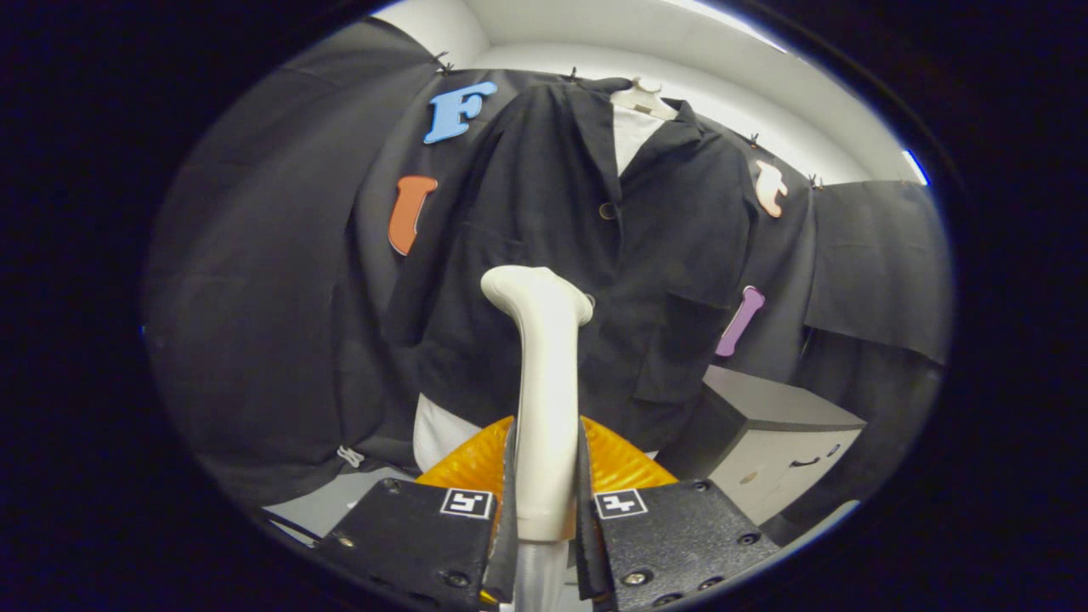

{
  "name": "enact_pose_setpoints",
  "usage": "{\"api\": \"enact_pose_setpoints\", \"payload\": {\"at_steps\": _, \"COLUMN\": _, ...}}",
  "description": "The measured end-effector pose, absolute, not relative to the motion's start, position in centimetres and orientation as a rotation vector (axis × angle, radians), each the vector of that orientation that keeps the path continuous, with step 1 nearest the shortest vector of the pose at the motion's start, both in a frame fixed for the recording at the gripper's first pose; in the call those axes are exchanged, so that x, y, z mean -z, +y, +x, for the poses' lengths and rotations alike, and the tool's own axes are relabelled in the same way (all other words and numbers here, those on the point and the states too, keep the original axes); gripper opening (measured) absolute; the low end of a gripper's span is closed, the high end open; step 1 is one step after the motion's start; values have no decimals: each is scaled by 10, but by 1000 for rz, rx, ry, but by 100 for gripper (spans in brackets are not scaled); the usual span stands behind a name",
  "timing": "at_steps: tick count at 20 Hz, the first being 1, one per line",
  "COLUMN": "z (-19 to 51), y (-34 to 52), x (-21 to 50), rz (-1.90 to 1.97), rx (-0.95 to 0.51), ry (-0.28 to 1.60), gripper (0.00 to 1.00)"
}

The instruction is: Iron the clothes twice with a garment steamer, once on the left side and once on the right side.

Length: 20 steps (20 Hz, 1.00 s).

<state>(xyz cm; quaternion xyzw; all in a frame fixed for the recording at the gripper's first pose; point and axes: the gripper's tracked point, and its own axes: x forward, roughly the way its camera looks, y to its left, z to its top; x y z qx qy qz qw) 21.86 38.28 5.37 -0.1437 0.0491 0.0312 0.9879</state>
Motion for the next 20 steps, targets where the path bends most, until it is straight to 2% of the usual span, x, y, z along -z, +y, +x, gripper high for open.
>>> {"api": "enact_pose_setpoints", "payload": {"at_steps": 14, "z": 209, "y": 382, "x": 14, "rz": -358, "rx": -77, "ry": 245, "gripper": 30}}
{"api": "enact_pose_setpoints", "payload": {"at_steps": 20, "z": 184, "y": 364, "x": 38, "rz": -327, "rx": -92, "ry": 323, "gripper": 30}}
